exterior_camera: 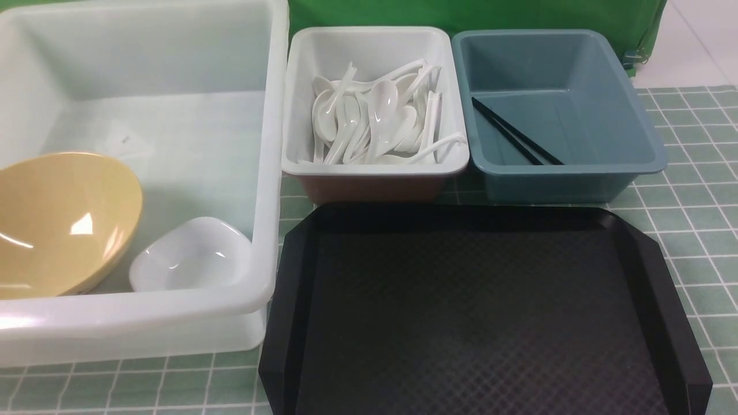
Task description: On blue table put chopsticks spoon bowls plates into blue grey white boxes.
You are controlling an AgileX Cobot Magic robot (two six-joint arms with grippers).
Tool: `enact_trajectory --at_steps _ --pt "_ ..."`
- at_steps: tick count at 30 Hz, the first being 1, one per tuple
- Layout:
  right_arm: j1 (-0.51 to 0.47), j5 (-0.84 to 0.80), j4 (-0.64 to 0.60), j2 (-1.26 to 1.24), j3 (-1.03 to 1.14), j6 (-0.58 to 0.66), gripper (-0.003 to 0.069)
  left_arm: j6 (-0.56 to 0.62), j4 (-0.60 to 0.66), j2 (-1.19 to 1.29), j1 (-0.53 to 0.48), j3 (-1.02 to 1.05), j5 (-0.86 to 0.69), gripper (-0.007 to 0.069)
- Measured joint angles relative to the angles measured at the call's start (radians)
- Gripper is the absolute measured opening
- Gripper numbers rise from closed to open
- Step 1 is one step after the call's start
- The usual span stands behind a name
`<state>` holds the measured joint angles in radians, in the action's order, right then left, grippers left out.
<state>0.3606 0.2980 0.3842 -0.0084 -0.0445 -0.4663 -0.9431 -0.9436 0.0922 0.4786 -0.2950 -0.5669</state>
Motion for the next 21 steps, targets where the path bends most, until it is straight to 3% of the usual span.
enact_trajectory --at_steps 7,10,13,17,21 --pt "0.000 -0.024 0.002 -0.003 0.060 0.003 0.0037 0.000 0.000 0.000 0.000 0.000 -0.004 0.0004" --pt "0.000 -0.033 -0.024 -0.003 0.064 0.085 0.0038 0.000 0.000 0.000 0.000 0.000 -0.004 0.0004" --pt "-0.022 0.038 -0.135 -0.003 0.073 0.237 0.0040 0.000 0.000 0.000 0.000 0.000 -0.004 0.0004" --pt "-0.128 0.124 -0.335 -0.004 0.073 0.444 0.0043 0.000 0.000 0.000 0.000 0.000 -0.004 0.0004" --pt "-0.251 0.072 -0.396 -0.004 0.073 0.595 0.0044 0.000 0.000 0.000 0.000 0.000 -0.004 0.0004"
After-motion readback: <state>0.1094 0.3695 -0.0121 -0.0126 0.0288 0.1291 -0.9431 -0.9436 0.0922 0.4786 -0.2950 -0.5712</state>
